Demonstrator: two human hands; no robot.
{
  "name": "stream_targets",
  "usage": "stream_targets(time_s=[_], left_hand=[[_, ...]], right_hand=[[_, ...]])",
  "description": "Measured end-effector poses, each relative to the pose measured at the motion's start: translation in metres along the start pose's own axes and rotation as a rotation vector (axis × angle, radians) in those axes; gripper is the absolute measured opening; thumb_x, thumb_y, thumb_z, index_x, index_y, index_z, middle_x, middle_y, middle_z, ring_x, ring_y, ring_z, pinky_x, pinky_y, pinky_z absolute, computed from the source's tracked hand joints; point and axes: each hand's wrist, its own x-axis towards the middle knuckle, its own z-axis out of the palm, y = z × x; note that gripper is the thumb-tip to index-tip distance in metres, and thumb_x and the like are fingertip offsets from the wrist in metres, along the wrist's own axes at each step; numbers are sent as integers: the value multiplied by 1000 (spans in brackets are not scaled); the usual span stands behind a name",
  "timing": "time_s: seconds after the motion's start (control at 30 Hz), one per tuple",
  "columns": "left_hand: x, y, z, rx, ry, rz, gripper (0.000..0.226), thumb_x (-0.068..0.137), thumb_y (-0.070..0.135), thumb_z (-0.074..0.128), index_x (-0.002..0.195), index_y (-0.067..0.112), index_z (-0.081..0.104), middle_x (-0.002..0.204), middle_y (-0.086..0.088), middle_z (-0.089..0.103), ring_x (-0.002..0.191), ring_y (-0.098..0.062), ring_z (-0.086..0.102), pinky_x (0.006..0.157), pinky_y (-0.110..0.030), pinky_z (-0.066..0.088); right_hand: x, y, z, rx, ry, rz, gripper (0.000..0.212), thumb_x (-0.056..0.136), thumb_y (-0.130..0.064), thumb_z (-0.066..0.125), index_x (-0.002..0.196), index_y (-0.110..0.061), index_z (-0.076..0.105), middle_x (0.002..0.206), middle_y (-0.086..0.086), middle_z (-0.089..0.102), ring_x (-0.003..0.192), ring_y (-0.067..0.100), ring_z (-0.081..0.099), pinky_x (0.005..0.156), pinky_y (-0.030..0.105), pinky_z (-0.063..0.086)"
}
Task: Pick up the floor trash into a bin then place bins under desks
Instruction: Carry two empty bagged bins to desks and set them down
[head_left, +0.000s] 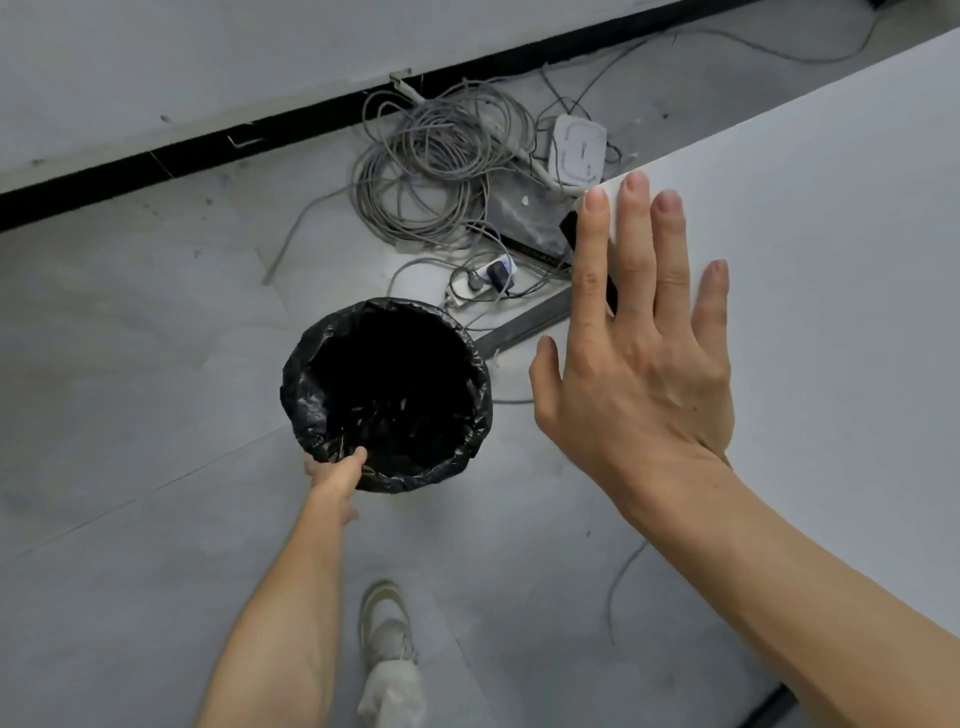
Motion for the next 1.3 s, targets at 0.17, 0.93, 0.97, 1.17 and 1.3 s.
stream_targets(time_s=[0.17, 0.93, 0.97, 1.17, 1.3], left_hand=[[-2, -11, 9, 10, -129, -106, 75, 94, 29, 66, 154, 17, 23, 157, -11, 31, 129, -44, 46, 97, -59, 48], [-378, 57, -56, 1016, -148, 975, 46, 97, 33, 47, 142, 25, 51, 138, -1, 59, 125, -24, 54, 102, -35, 43], [-409, 46, -55, 1032, -159, 1025, 45, 98, 33, 47, 142, 25, 49, 138, 0, 58, 124, -23, 54, 100, -35, 44], [-572, -93, -9, 1282, -307, 1437, 46, 99, 33, 49, 143, 25, 47, 137, 1, 59, 122, -20, 55, 95, -35, 44], [-645, -263, 31, 1536, -502, 1619, 44, 97, 34, 49, 141, 31, 48, 136, 4, 58, 121, -20, 53, 99, -37, 45]], right_hand=[[-2, -1, -3, 15, -41, 19, 87, 89, -30, 50, 158, -8, 3, 165, 17, 5, 152, 34, 5, 115, 61, 22], [-100, 76, -155, 693, -739, 143, 55, 100, -44, 38, 148, -17, 42, 155, 6, 40, 141, 26, 38, 114, 38, 32], [-135, 88, -173, 738, -724, 157, 55, 100, -49, 38, 145, -18, 46, 153, 5, 43, 140, 24, 39, 114, 35, 31], [-403, 189, -268, 953, -409, 620, 43, 98, -54, 45, 135, -35, 56, 149, -16, 46, 139, 6, 38, 110, 24, 28], [-610, 228, -295, 952, -203, 1025, 40, 97, -50, 48, 132, -32, 59, 135, -20, 55, 130, 7, 47, 103, 23, 34]])
